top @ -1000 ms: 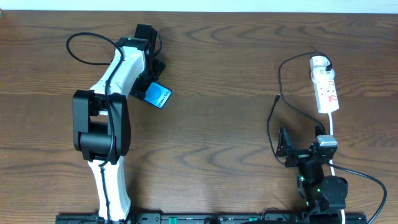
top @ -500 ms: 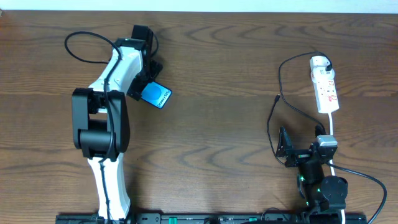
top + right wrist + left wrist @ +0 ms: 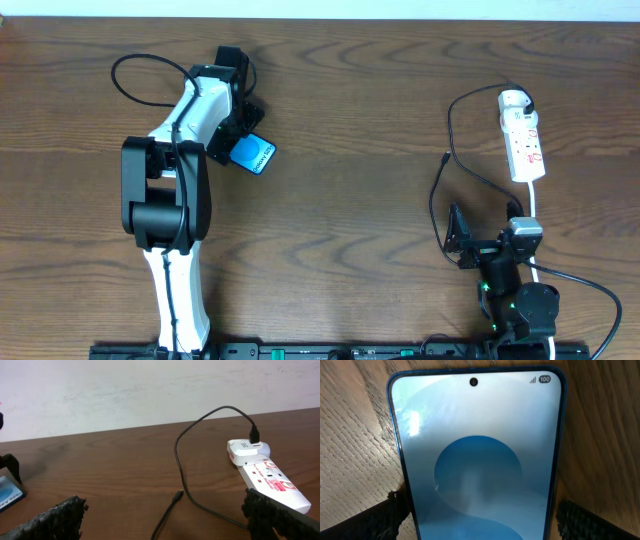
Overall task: Plug charger to phone and switch on socket
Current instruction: 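Lift the phone with the left gripper and tilt it upright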
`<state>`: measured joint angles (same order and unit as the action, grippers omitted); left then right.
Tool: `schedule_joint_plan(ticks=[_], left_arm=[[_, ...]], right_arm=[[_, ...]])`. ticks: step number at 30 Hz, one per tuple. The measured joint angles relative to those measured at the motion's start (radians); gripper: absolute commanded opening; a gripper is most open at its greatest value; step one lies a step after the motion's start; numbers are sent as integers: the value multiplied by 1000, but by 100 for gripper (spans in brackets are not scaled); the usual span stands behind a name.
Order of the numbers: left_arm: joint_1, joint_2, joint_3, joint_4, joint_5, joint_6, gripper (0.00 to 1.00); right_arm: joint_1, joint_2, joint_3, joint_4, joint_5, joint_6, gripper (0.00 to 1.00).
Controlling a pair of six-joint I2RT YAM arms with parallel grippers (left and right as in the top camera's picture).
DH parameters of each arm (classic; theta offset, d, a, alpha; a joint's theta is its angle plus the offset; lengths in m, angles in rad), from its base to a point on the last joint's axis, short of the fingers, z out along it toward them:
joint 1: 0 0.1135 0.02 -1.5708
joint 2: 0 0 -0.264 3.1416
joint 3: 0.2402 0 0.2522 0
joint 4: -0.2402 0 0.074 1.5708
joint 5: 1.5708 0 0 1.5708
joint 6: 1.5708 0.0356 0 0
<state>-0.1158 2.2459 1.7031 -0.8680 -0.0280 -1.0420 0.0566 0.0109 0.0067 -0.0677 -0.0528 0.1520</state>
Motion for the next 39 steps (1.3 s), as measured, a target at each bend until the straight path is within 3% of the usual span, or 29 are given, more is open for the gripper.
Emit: schedule_joint_plan(ticks=[3, 13, 27, 39], left_arm=[[0, 0, 0, -3, 1, -3, 86], [0, 0, 1, -32, 7, 5, 71], [1, -5, 3, -58, 30, 171, 67], [1, -68, -1, -176, 96, 274, 66]], right_arm=[[0, 0, 0, 0, 0, 0, 99], [0, 0, 0, 0, 0, 0, 99], [0, 0, 0, 0, 0, 0, 99], [0, 0, 0, 0, 0, 0, 99]])
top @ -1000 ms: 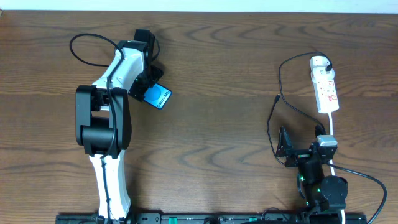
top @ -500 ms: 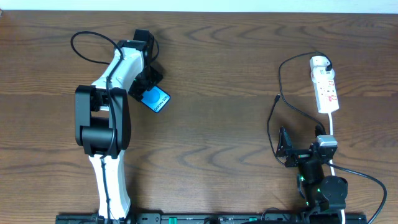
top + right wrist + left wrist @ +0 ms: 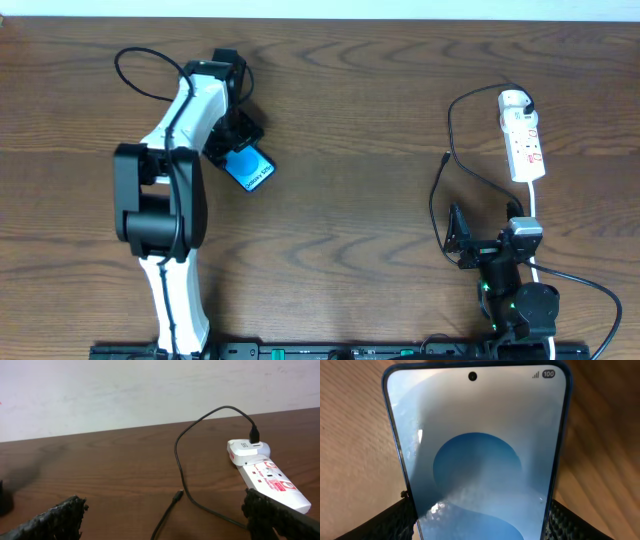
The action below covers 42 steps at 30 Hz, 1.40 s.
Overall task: Plug charger to phone and switch on socket
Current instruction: 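Lift the phone with the left gripper and tilt it upright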
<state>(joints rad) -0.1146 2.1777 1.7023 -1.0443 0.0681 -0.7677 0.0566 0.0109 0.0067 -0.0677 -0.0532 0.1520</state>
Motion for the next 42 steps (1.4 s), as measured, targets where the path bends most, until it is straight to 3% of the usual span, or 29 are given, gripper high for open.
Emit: schedule_joint_plan(ticks=[24, 42], left_arm=[[-1, -44, 0, -190, 533, 200, 65], [-91, -44, 0, -201, 863, 234, 65]], right_arm=[[0, 0, 0, 0, 0, 0, 99], [0, 0, 0, 0, 0, 0, 99]])
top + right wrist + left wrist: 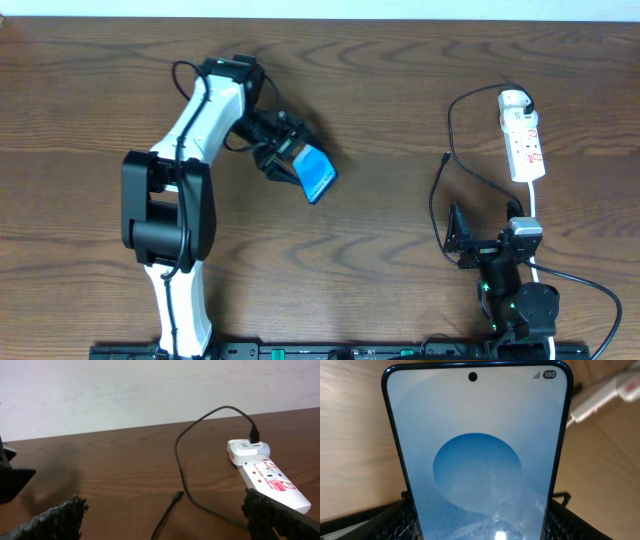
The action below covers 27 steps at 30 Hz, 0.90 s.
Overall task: Plug charger to phone and switch on socket
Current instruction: 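Lift the phone with the left gripper and tilt it upright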
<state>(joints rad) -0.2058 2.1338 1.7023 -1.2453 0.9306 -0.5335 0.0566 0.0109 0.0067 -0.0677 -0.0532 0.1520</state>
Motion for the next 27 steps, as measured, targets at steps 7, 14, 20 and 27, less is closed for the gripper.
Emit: schedule_joint_plan(ticks=[7, 14, 20, 27], left_arm=[[-19, 0, 0, -34, 69, 19, 65], [-19, 0, 0, -43, 108, 37, 65], [-19, 0, 0, -43, 115, 37, 65], [-19, 0, 0, -43, 115, 37, 65]], right_arm=[[0, 0, 0, 0, 0, 0, 99], [0, 0, 0, 0, 0, 0, 99], [0, 0, 0, 0, 0, 0, 99], [0, 0, 0, 0, 0, 0, 99]])
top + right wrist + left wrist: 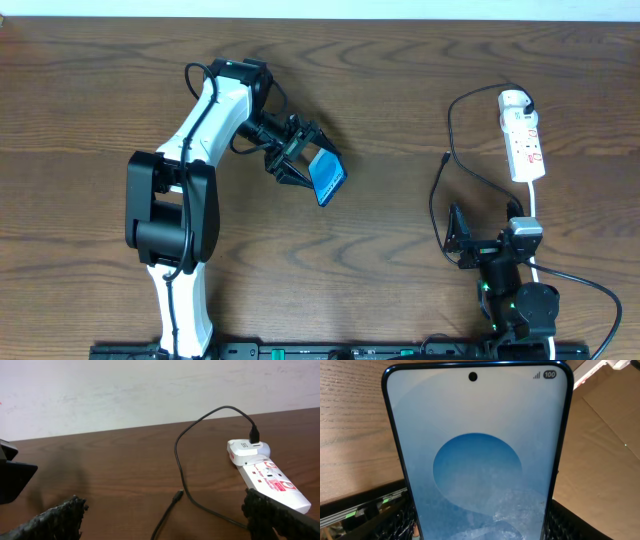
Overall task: Plug charger to phone and switch on socket
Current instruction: 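Lift the phone with the left gripper and tilt it upright, then move the right gripper toward the phone held by the left gripper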
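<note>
My left gripper is shut on a blue phone and holds it tilted above the middle-left of the table. In the left wrist view the phone fills the frame, screen lit, with black fingers pressed against its lower edges. The black charger cable's free plug lies on the table right of centre, seen also as the plug. Its other end enters a white adapter on the white power strip. My right gripper stands open near the plug, holding nothing.
The brown wooden table runs to a white wall at the back. The power strip's white lead passes by the right arm's base. A black rail lies along the front edge.
My left gripper has carried the phone a little further right and tilted it more. The right arm, cable and power strip have not moved.
At first the phone lay flat at the table's left with my left fingers open around it. Then the fingers were shut on it. Later it was lifted and over the middle-left, and now slightly further right. The right arm stayed still throughout.
</note>
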`<state>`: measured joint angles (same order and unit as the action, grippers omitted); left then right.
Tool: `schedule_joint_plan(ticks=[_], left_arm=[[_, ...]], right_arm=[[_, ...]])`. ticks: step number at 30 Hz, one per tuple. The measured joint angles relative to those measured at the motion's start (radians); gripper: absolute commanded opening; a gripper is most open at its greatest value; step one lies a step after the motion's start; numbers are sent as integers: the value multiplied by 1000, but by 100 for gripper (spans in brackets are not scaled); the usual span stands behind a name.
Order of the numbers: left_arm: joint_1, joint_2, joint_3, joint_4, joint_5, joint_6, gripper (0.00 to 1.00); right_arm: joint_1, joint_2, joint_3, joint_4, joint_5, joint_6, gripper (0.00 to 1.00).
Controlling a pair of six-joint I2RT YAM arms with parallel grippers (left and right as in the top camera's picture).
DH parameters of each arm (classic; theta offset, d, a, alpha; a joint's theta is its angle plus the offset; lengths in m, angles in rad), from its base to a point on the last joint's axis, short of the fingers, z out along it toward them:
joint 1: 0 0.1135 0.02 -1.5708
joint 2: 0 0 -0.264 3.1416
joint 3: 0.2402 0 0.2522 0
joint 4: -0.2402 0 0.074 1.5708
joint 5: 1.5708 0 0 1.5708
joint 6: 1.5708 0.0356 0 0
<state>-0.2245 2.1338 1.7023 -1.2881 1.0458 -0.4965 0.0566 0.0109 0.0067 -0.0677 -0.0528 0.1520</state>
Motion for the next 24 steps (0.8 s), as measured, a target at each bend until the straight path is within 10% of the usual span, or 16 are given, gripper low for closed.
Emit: schedule_joint_plan(ticks=[10, 24], left_arm=[[0, 0, 0, 0, 0, 0, 65], [0, 0, 0, 9, 0, 0, 65]], right_arm=[[0, 0, 0, 2, -17, 51, 99], [0, 0, 0, 3, -45, 476, 99]])
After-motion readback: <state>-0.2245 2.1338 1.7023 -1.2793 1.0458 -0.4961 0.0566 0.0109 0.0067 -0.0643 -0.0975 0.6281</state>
